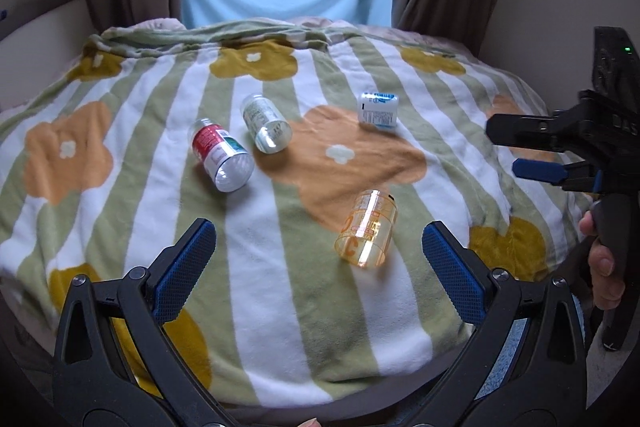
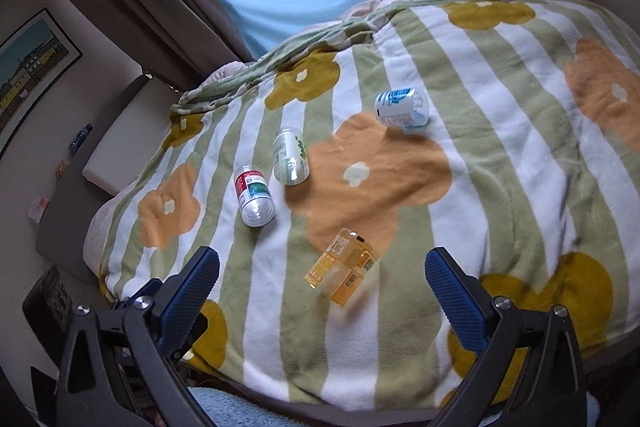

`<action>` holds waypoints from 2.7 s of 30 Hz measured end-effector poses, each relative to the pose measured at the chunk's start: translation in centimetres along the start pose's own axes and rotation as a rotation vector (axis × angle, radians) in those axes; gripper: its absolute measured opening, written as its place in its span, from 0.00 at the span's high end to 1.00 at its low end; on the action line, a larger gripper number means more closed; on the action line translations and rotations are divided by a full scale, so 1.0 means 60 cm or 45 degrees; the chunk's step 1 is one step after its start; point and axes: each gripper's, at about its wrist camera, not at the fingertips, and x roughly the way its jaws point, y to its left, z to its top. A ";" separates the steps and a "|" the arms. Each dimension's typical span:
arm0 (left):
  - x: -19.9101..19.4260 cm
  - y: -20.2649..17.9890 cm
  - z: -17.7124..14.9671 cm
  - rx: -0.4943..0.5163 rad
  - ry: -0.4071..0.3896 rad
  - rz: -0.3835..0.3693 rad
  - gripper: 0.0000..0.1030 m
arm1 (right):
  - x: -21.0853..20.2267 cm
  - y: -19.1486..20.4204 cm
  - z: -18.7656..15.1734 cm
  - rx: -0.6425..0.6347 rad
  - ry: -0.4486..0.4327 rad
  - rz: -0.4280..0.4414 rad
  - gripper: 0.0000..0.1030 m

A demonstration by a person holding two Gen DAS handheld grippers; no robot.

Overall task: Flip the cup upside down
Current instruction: 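Reach the right gripper to the orange bottle and close around it, then rotate the orange bottle base-up with the right gripper and lower it onto the bedspread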

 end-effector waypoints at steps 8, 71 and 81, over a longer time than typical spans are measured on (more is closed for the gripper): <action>-0.006 0.031 -0.033 -0.011 -0.127 -0.034 0.00 | 0.128 -0.039 0.008 0.209 0.223 -0.106 0.00; 0.107 0.069 -0.105 -0.092 -0.015 -0.119 0.00 | 0.252 0.001 -0.063 -0.555 -0.216 -0.280 0.42; 0.110 0.067 -0.106 -0.085 -0.010 -0.117 0.00 | 0.251 0.016 -0.087 -0.648 -0.208 -0.269 0.42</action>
